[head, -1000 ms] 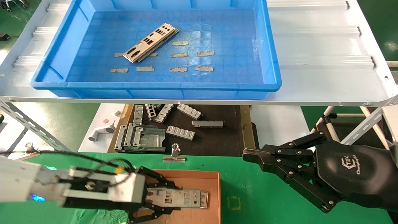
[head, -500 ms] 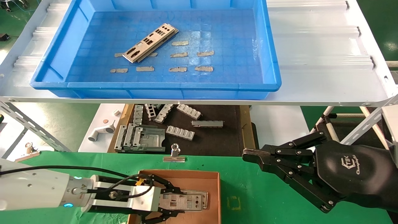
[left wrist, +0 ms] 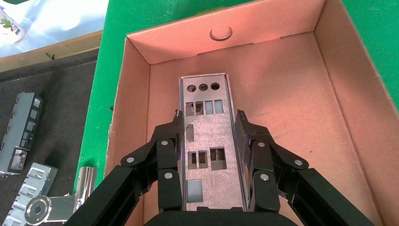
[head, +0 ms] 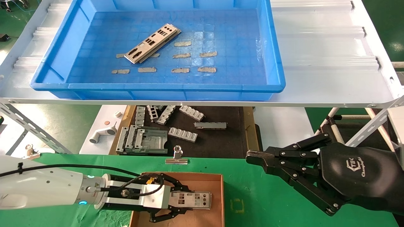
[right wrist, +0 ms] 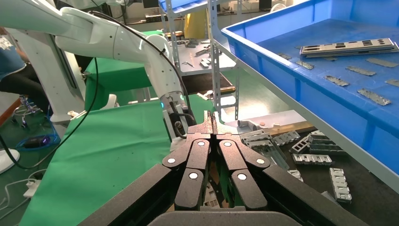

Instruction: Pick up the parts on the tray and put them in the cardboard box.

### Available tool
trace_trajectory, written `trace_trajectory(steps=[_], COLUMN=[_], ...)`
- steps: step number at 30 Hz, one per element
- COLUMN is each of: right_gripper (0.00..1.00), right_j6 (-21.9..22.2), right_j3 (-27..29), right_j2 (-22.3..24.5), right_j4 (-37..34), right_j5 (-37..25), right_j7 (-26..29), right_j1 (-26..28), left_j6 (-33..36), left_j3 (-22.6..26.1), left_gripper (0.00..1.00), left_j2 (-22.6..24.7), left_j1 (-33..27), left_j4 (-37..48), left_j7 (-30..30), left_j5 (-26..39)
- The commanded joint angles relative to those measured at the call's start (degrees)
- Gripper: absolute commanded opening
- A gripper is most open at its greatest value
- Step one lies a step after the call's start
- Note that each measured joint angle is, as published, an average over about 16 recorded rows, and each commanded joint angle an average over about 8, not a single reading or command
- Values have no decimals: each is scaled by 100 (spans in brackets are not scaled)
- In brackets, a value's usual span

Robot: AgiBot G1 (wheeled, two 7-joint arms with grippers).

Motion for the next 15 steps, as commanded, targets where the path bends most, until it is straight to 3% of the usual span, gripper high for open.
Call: trace_trajectory(steps=[1, 4, 11, 12, 15], right_gripper=[0, 0, 0, 0, 0], right_j6=[0, 0, 0, 0, 0], right_j3=[0, 0, 0, 0, 0], right_j2=[0, 0, 0, 0, 0], right_j4=[0, 0, 0, 0, 0], right_j5=[0, 0, 0, 0, 0], right_j7=[0, 0, 0, 0, 0], right_j1=[0, 0, 0, 0, 0], left_j6=[29, 90, 195, 209, 253], left_j3=[3, 3, -10, -14, -24], left_gripper=[0, 11, 92, 98, 100], left_j2=[65, 120, 215, 226, 256], left_j1=[-19, -59, -116, -120, -137], left_j4=[116, 266, 546, 576, 655], left_j7=[73, 151, 312, 334, 395], left_j5=[5, 3, -21, -28, -48])
